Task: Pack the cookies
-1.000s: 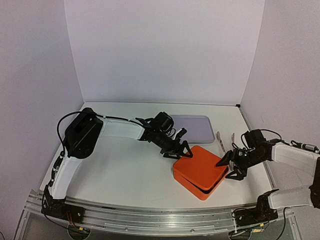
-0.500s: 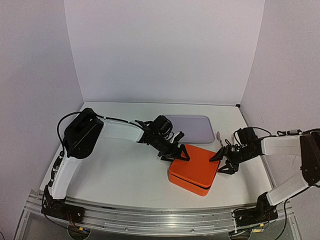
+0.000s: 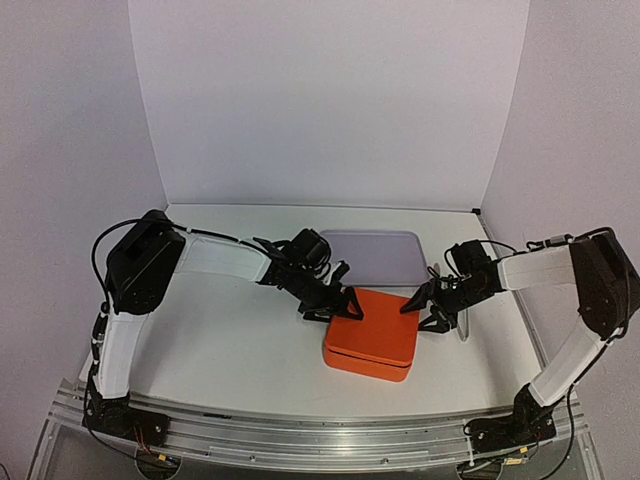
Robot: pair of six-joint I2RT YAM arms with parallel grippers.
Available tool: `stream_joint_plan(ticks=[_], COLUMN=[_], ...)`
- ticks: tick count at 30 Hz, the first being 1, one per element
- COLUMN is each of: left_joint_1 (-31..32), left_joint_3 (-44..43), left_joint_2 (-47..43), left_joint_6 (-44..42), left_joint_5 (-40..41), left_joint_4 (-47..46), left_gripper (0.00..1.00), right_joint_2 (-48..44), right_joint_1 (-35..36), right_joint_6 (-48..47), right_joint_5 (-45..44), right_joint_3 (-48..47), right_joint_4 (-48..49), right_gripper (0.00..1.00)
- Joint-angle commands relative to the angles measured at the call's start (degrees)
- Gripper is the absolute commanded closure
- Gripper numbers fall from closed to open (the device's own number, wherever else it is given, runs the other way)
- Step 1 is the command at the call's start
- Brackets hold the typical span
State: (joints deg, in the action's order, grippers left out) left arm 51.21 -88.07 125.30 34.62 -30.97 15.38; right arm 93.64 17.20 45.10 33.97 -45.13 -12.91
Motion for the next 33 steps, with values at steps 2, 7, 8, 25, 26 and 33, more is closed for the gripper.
stream_joint_plan(ticks=[2,7,8,25,26,33], left_joint_1=[1.15,1.11,1.10,1.15,1.16,1.57], left_joint_3=[1.56,2.69,3.12,7.73,8.75,15.36], left_joint_2=[-3.62,-3.58,-3.53,-12.79,-13.41,-16.23], left_joint_6=[0.26,0.69,1.10,3.74,4.35,8.41], left_joint_5=[1.04,1.73,1.79,9.24,8.34,5.26], left_joint_4=[-1.53,-1.84,-2.25,-1.10,-1.24,1.68], left_gripper=[0.15,0.15,0.16,0.00,0.00,0.00], right_joint_2=[1.16,1.86,2.02,-5.52,-6.09,-7.14], right_joint_1=[2.21,2.30,2.24,2.91,3.08,6.48], right_joint_6=[0.36,0.17,0.10,2.38,2.72,5.07], right_joint_5=[1.98,1.72,1.18,5.10,5.38,6.33], right_joint_3=[-1.47,-0.34,0.04,2.00,2.59,4.74], right_joint_4=[3.16,3.39,3.41,-0.04,-0.18,-1.44], right_gripper=[0.49,0.57,0.58,0.34,0.34,0.34])
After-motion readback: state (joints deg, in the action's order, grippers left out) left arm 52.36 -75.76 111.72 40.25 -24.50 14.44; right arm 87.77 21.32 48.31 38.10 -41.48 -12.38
